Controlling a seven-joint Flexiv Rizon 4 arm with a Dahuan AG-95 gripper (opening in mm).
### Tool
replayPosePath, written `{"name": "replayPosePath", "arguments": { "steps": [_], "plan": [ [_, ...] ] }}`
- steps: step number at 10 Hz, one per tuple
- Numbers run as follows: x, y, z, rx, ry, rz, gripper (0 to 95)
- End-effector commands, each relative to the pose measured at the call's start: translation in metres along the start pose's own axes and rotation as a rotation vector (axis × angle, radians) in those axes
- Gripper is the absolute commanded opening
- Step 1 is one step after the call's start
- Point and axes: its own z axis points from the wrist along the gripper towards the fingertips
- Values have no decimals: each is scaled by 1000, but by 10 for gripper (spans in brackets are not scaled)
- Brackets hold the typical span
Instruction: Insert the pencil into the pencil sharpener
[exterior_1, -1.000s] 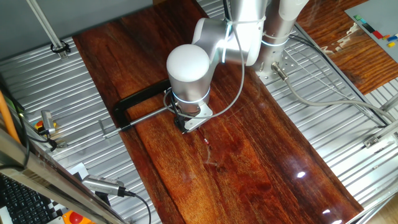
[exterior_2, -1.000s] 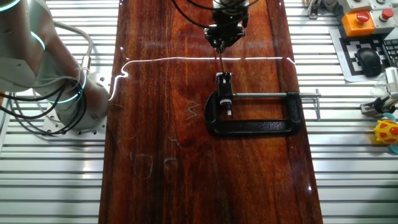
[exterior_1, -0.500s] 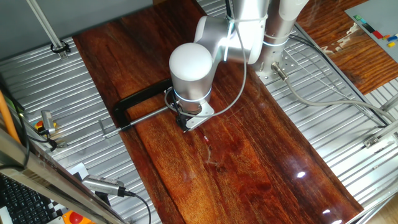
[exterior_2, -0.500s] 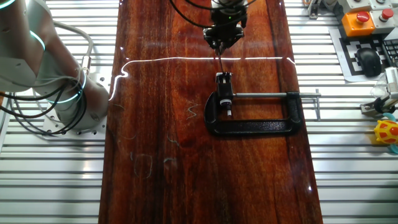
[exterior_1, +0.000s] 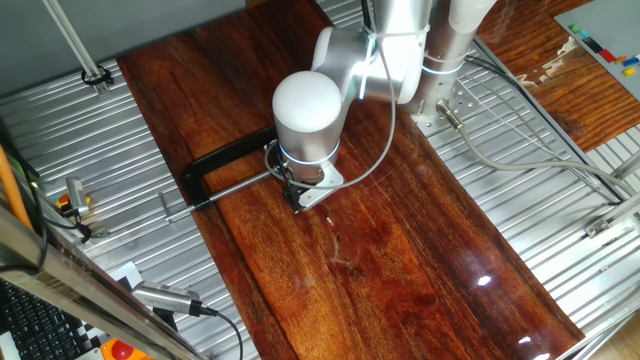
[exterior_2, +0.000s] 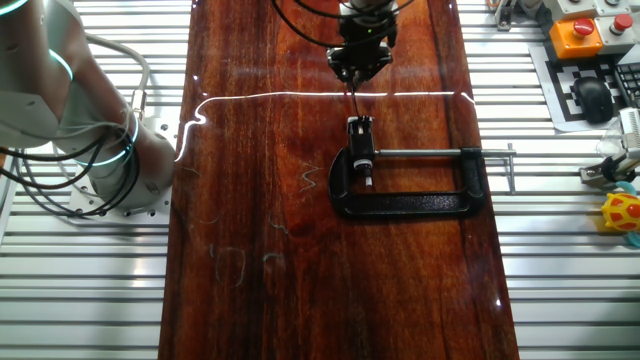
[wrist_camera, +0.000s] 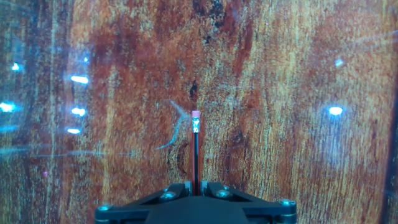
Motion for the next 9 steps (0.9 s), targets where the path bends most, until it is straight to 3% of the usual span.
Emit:
{"name": "replayPosePath", "arguments": {
  "steps": [1,9],
  "plan": [
    [0,0,-1,1,2,-5,0],
    [6,1,-3,-1,3,-28,0]
  ]
}}
